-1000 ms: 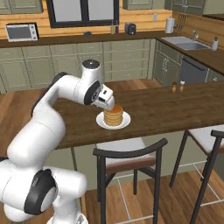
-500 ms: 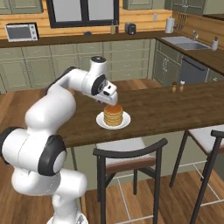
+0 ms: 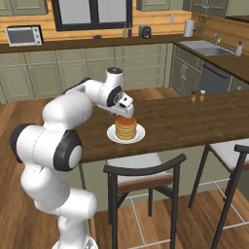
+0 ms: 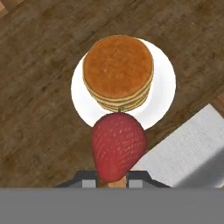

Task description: Take the strawberry from the fridge and place it on top of the pancake, located on the dining counter.

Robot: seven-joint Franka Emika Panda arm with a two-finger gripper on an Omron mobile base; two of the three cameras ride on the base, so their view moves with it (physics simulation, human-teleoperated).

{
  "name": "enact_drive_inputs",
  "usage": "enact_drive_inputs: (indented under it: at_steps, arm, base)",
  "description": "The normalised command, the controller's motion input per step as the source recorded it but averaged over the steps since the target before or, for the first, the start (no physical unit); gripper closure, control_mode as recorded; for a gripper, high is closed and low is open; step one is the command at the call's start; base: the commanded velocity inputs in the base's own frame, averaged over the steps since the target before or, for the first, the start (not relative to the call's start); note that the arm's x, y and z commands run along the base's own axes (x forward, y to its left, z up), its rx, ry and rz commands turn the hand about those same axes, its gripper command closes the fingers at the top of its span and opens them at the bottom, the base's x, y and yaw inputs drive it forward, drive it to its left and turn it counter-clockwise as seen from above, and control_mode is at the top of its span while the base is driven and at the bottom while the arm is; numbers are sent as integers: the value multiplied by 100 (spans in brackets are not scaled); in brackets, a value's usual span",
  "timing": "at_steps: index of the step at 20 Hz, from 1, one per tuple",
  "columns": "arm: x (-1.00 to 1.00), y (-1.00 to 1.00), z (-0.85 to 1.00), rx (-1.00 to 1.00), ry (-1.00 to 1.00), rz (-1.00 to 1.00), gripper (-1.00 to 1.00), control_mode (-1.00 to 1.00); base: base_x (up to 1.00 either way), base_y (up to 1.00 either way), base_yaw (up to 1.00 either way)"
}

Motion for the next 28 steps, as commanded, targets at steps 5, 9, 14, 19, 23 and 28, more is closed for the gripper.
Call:
enact_drive_inputs:
  at_steps: [5, 9, 14, 19, 23, 28]
  arm:
    - [42, -13, -16, 0, 2, 0, 100, -100]
    - [41, -16, -25, 0, 1, 0, 100, -100]
    - [48, -7, -23, 0, 1, 0, 100, -100]
    - [56, -1, -9, 0, 5, 0, 100, -100]
    - [20, -2, -13, 0, 2, 0, 100, -100]
    - [2, -7, -16, 0, 0, 0, 100, -100]
  base:
    - [0, 0, 0]
    - [0, 0, 0]
    - [0, 0, 0]
    - [0, 0, 0]
    - [0, 0, 0]
    - [0, 0, 0]
